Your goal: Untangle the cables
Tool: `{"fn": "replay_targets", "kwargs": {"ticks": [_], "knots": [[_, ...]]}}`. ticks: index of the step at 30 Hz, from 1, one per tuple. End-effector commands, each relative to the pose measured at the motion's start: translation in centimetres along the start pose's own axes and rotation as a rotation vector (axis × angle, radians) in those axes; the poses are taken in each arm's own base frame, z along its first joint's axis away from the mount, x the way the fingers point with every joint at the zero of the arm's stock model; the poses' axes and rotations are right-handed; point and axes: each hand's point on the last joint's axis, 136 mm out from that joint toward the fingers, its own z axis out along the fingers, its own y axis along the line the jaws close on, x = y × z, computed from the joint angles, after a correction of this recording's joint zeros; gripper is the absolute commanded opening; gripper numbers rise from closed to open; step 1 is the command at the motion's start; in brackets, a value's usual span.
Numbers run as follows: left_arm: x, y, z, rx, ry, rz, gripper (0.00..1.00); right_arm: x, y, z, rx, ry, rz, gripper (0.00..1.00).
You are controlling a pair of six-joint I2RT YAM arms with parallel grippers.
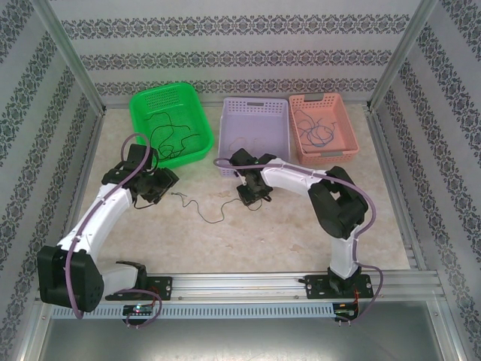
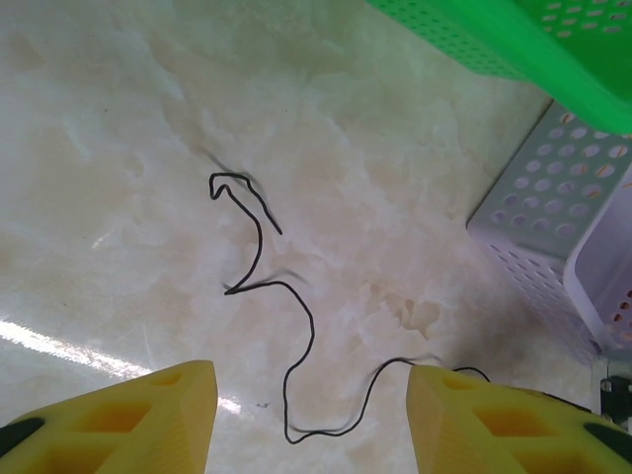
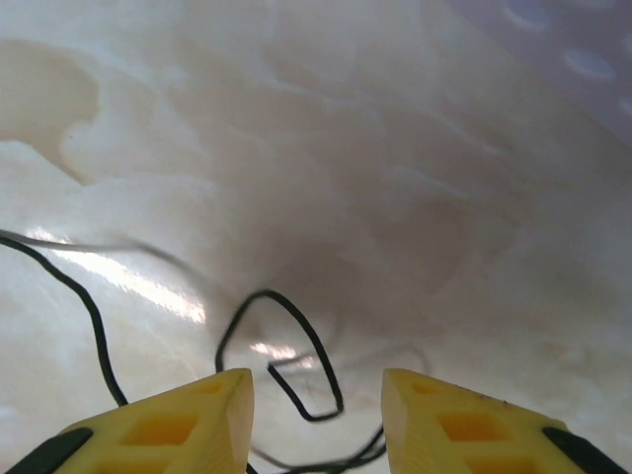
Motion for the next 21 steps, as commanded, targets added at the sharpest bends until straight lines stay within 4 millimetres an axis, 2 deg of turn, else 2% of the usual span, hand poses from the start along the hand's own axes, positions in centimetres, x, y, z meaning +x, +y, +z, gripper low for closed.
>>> {"fn": "replay_targets", "kwargs": {"ticks": [1,3,4,5,6,9,13,16,18,21], "knots": [[1.1,0.9,-0.4,-0.017,0.027,0.022,0.54,-0.7,0.3,0.5,0.016,-0.006,-0.001,0.35],[1.2,1.1,-0.4,-0.019,0.029,0.021,0.54,-0.4,0.6,0.8,0.008,0.0,-0.002,0.22],[1.2,1.1,-0.5,-0.018,0.029,0.022,0.54,-0.3,0.6,0.7,0.014,-0.001,-0.005,0.13],[1.2,1.1,-0.6,-0.016,0.029,0.022,0.54,-0.3,0.5,0.2,0.026,-0.013,-0.009,0.04],[1.3,1.1,-0.7,-0.015,0.028,0.023,0.54,-0.3,0.5,-0.3,0.034,-0.031,-0.013,0.0],[1.3,1.0,-1.0,-0.005,0.016,0.027,0.54,-0.8,0.3,-4.3,0.044,-0.136,-0.018,0.0],[1.3,1.4,-1.2,-0.004,-0.001,0.019,0.55,-1.5,-0.3,-12.0,0.037,-0.318,-0.01,0.0],[1.3,1.6,-1.3,0.006,-0.021,0.007,0.56,-1.1,-1.0,-17.2,0.022,-0.428,0.005,0.0],[1.2,1.5,-1.3,0.017,-0.029,-0.002,0.57,-0.2,-2.0,-19.4,0.033,-0.46,0.035,0.0],[1.3,1.5,-0.8,0.024,-0.018,-0.014,0.57,1.5,-3.6,-21.2,0.037,-0.484,0.09,0.0]]}}
